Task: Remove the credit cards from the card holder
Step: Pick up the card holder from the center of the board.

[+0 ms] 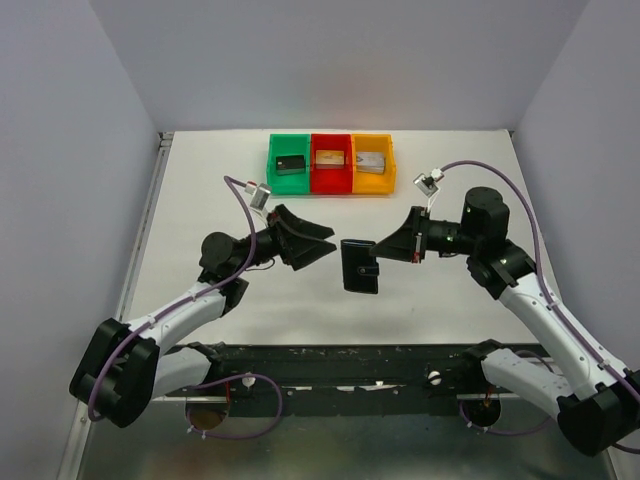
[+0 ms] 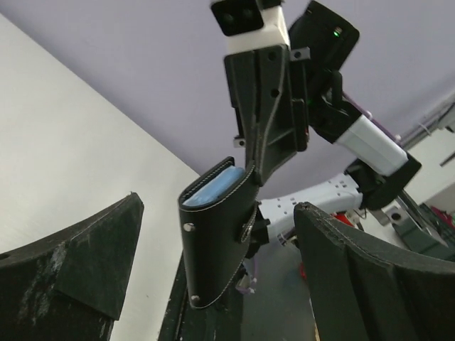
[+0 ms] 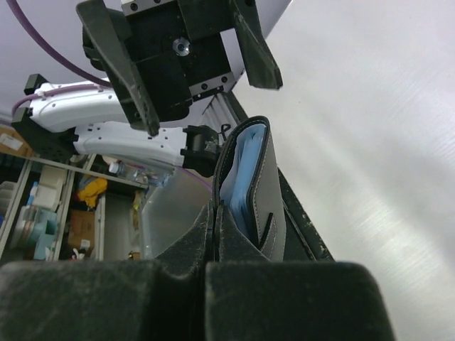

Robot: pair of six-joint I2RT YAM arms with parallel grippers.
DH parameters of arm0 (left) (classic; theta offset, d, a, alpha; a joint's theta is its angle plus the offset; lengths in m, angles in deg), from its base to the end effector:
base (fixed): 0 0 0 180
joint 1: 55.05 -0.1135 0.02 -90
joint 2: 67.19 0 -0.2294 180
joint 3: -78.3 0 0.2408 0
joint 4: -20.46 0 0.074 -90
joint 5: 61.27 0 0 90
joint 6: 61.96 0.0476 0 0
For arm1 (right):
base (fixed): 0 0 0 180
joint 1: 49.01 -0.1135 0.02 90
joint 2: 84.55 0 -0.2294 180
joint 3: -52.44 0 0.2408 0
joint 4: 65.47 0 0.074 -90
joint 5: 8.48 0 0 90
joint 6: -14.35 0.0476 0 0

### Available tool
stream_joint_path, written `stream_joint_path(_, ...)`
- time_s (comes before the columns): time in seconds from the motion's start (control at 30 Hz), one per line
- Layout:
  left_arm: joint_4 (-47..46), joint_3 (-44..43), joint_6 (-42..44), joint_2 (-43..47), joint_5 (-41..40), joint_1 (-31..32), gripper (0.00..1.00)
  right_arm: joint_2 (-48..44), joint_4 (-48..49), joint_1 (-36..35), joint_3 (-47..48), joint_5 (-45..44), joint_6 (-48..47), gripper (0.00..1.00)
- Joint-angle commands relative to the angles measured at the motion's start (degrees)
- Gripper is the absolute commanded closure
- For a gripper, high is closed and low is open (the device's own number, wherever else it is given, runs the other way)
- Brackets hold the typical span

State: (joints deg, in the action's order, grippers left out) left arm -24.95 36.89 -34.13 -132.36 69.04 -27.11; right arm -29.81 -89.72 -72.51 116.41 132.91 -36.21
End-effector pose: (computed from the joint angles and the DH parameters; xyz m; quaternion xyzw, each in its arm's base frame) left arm 0.2034 -0.1427 0.2654 0.1173 0.5879 -0.6864 0.4117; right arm 0.1919 0.1240 0.3126 -0.1622 0.7447 0.5797 0.2882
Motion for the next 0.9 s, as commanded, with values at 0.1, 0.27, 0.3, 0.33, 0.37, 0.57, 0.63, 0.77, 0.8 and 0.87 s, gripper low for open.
stream_joint_path(0.1,-0.2,-1.1,4.9,2.3,3.5,4.4,0.01,1.7,8.4,-2.9,2.7,3.2,5.4,0.99)
stream_joint_path(0.27,2.0,0.2,6.2,4.1,3.0,4.5,0.01,2.2,9.2,-3.7,3.7,3.9,6.7,0.99)
stream_joint_path(0.3,2.2,0.3,6.4,4.3,3.0,4.5,0.01,2.3,11.1,-3.8,3.8,3.9,7.0,0.99)
stream_joint_path(0.33,2.5,0.3,6.5,4.6,3.0,4.5,0.01,2.3,11.5,-4.0,3.9,4.0,7.1,1.00)
stream_joint_path(0.37,2.8,0.4,6.7,4.5,3.1,4.4,0.01,2.4,12.0,-4.3,4.0,4.0,7.4,0.99)
stream_joint_path(0.57,1.0,0.0,6.3,4.2,4.9,4.6,0.04,3.2,12.9,-4.4,4.2,4.2,7.6,0.99)
stream_joint_path(0.63,0.6,-0.1,6.1,4.3,5.6,4.7,0.06,3.4,12.8,-4.4,4.2,4.1,7.3,0.99)
stream_joint_path(0.77,0.2,-0.4,6.0,4.5,6.4,4.8,0.13,3.8,11.6,-4.4,4.5,3.5,6.1,0.99)
stream_joint_path(0.8,0.2,-0.5,6.0,4.5,6.5,4.9,0.14,4.0,11.4,-4.4,4.5,3.4,5.9,0.99)
stream_joint_path(0.87,0.4,-0.5,6.3,4.6,6.6,5.0,0.19,4.2,11.2,-4.4,4.5,3.0,5.6,0.99)
